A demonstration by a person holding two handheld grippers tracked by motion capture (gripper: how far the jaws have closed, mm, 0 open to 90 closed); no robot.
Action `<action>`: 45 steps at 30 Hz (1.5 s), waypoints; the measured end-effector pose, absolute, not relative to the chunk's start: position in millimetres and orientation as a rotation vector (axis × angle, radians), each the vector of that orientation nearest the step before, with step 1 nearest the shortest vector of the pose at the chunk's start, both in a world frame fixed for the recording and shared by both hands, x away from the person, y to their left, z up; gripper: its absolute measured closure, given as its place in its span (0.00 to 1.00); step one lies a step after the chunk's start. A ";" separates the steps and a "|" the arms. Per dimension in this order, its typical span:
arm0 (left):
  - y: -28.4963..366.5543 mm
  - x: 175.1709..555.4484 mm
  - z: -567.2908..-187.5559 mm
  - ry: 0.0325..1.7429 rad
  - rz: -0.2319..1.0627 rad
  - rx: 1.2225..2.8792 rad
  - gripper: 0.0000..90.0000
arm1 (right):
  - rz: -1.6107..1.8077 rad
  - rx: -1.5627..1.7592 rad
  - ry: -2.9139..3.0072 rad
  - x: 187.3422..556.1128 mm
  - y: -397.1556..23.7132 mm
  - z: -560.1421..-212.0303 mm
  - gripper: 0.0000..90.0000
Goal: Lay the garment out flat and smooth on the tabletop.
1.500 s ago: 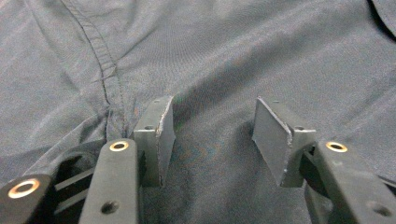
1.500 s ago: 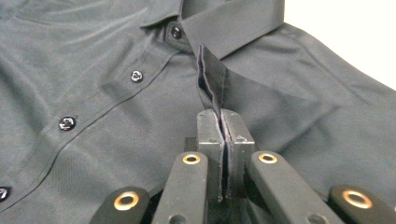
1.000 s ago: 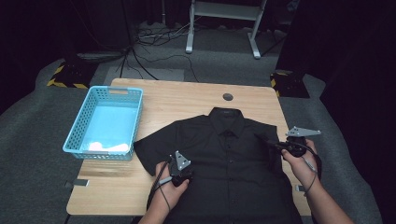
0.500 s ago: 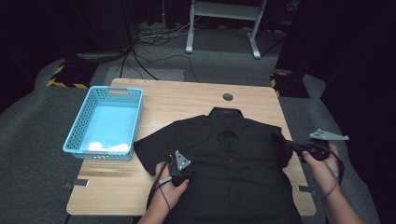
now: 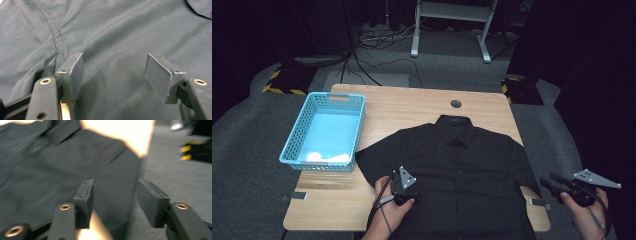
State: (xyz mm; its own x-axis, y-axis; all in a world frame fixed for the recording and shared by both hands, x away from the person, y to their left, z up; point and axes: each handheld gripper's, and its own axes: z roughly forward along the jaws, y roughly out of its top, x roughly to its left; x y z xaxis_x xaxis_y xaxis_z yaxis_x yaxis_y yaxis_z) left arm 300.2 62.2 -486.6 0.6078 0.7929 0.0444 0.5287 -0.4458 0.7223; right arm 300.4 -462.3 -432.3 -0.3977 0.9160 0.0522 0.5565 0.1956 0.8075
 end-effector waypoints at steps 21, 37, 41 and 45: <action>107.7 269.1 -490.7 1.166 0.409 2.171 0.95 | 0.959 1.367 2.392 276.1 -424.5 -486.2 1.00; 108.7 354.0 -494.8 1.203 0.530 2.122 0.98 | 1.036 1.436 2.268 354.9 -423.5 -492.2 1.00; 111.4 368.1 -494.9 1.208 0.542 2.120 0.98 | 1.030 1.438 2.257 373.8 -419.3 -492.2 1.00; 113.6 385.0 -496.0 1.193 0.554 2.116 0.98 | 1.026 1.439 2.244 389.4 -413.2 -492.5 1.00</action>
State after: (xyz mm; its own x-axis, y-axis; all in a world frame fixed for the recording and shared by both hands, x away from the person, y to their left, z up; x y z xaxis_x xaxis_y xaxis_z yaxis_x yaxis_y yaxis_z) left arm 385.0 113.6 -496.0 0.4996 0.8649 0.0490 0.5957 -0.3840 0.7054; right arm 389.4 -413.2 -492.5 -0.4619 0.8769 0.1333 0.6745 0.2497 0.6947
